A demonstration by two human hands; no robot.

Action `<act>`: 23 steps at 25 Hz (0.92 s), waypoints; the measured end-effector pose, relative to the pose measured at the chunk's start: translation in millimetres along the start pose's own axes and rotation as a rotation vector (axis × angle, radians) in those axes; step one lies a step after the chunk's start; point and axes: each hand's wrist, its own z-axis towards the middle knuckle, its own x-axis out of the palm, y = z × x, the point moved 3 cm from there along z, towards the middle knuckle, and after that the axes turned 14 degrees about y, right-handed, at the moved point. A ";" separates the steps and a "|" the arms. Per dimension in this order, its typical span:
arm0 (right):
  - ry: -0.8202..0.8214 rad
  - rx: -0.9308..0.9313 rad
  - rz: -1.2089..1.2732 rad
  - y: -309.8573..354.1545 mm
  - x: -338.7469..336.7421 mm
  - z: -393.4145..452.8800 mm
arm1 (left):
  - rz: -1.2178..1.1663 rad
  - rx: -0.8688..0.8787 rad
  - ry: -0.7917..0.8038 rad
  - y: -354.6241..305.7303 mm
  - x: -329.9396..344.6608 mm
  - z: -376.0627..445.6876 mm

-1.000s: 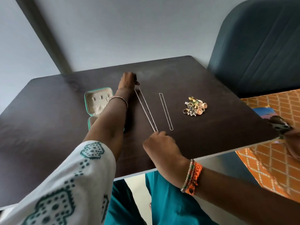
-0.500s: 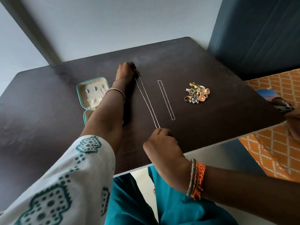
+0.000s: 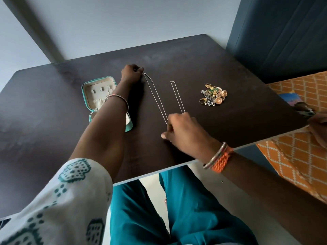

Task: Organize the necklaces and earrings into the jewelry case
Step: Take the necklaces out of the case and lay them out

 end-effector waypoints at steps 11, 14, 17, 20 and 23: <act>0.018 0.176 0.438 -19.4 9.0 13.4 | -0.048 -0.015 -0.090 -3.1 9.0 -5.2; -0.004 0.181 0.427 -19.0 12.5 11.4 | -0.060 -0.044 -0.103 -3.5 9.4 -1.9; -0.031 0.173 0.397 -19.7 14.8 11.5 | -0.101 -0.084 -0.107 -4.0 8.6 1.8; -0.013 0.168 0.402 -21.5 16.0 11.4 | -0.140 -0.120 -0.115 -4.5 9.2 3.2; -0.009 0.162 0.435 -23.1 16.3 10.0 | -0.156 -0.136 -0.111 -5.0 11.4 3.6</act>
